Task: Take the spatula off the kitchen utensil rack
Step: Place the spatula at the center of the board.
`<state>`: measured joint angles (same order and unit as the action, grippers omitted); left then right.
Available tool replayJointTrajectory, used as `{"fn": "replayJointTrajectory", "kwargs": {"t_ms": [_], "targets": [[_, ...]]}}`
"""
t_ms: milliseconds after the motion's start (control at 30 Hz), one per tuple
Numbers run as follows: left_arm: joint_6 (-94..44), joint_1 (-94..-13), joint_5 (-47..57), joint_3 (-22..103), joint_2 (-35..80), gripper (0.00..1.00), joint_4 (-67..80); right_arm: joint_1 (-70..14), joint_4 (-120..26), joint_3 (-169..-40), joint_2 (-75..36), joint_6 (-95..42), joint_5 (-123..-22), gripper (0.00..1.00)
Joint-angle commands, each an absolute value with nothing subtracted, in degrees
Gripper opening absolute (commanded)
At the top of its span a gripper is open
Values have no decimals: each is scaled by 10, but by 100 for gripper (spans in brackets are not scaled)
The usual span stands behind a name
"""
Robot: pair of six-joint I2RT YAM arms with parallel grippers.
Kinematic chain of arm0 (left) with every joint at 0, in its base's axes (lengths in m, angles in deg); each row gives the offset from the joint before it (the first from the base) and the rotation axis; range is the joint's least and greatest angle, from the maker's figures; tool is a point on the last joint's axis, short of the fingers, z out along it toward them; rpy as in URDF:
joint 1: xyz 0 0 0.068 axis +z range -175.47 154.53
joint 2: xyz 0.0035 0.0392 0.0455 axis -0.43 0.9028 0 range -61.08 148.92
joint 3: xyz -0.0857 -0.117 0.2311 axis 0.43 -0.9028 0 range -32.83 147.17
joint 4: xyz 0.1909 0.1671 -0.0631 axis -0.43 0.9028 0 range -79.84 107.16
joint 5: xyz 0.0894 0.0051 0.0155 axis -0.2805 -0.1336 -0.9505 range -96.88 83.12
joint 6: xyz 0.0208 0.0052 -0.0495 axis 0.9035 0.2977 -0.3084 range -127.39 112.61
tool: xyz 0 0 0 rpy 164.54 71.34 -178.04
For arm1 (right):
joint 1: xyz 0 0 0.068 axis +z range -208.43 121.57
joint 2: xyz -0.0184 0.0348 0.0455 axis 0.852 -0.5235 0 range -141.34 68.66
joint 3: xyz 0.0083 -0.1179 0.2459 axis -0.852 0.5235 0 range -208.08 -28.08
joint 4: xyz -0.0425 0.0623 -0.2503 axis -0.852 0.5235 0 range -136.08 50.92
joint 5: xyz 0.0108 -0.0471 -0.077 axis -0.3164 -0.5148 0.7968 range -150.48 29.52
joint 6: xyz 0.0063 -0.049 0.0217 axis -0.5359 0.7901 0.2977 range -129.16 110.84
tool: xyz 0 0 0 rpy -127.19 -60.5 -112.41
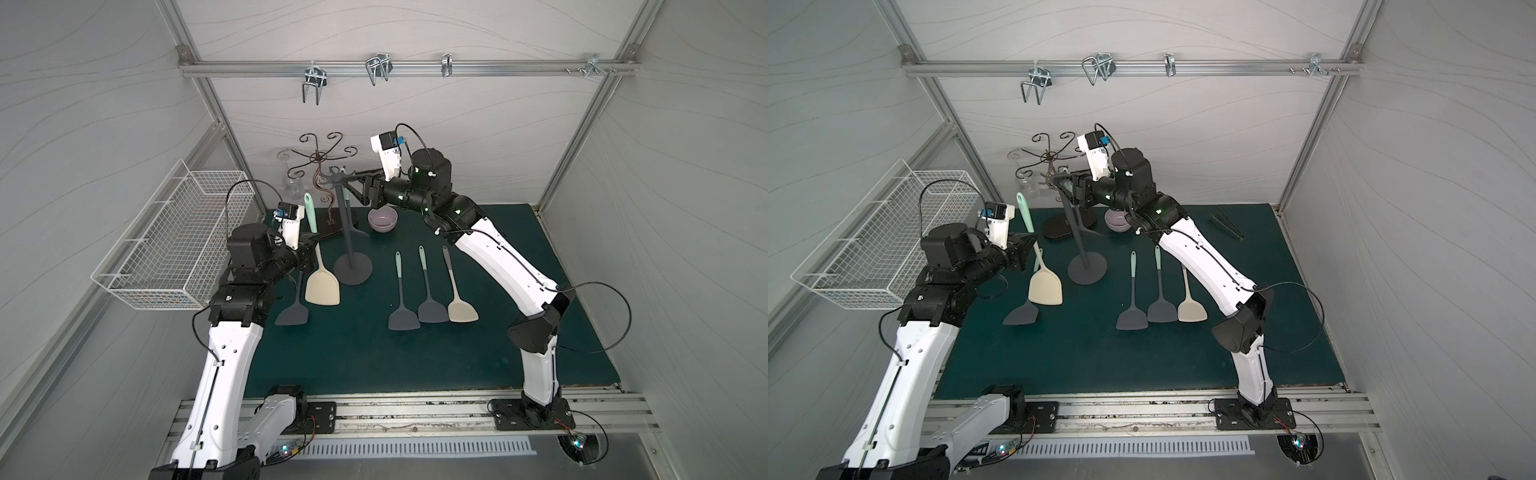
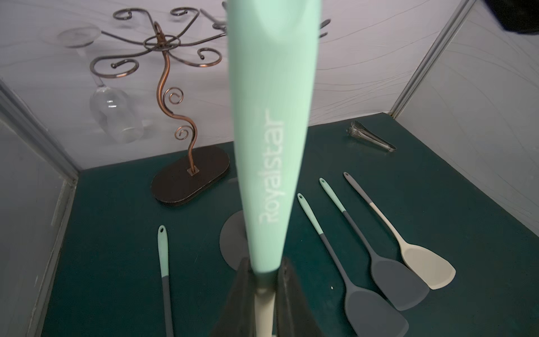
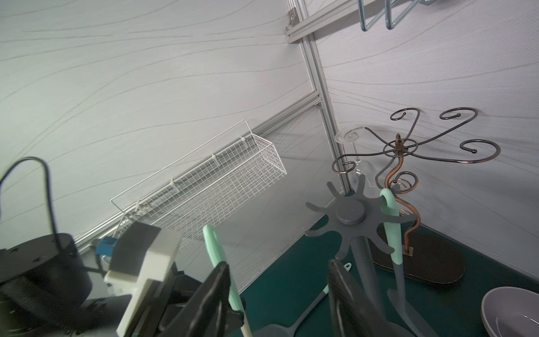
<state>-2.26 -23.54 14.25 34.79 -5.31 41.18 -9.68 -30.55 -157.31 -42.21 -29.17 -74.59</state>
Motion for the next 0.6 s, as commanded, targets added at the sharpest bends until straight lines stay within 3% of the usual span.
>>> {"fn": "replayJointTrajectory", "kwargs": {"t_ms": [0,567], "targets": [[-43,-218,140,381,-51,0,429,-94,-311,-1512,-356,-271,-736,56],[-55,-204,130,511,134,0,578,-145,-323,-1085,-81,-236,-673,56]]}}
